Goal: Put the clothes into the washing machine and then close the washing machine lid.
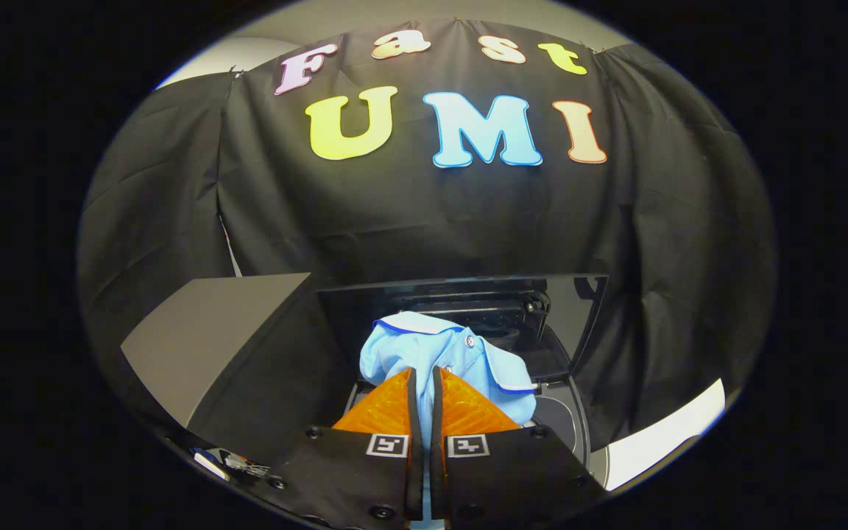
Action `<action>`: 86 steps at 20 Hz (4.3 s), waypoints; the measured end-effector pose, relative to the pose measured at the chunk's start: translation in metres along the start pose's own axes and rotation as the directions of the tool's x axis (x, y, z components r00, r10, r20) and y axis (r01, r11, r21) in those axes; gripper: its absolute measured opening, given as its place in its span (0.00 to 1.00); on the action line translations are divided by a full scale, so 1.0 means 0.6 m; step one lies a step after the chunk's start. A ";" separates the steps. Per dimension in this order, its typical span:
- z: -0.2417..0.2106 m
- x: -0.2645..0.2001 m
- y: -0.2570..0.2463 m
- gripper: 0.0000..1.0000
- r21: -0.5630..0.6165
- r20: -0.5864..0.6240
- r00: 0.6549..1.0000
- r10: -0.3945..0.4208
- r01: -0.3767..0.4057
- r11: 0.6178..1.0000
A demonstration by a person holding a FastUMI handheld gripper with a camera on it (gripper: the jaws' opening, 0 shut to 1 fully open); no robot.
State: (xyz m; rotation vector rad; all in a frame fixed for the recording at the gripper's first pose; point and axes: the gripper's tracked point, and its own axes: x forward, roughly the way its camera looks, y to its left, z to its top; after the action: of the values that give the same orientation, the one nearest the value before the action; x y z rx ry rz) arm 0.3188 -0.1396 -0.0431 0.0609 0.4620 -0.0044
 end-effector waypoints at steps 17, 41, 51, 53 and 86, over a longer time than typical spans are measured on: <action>-0.064 0.040 -0.041 0.97 0.029 -0.066 0.996 -0.061 0.063 0.998; -0.046 0.016 -0.052 0.97 0.020 -0.021 0.998 -0.059 0.060 0.998; 0.098 0.053 -0.032 0.97 -0.010 0.176 0.984 -0.019 0.021 1.000; 0.116 0.071 -0.035 0.97 -0.003 0.193 0.981 -0.032 0.033 0.999; 0.102 0.160 -0.043 0.97 -0.027 0.276 0.959 -0.062 0.072 0.997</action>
State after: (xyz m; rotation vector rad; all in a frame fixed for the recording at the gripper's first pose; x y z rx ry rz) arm 0.4314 -0.1680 -0.0326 0.0077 0.1857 -0.0699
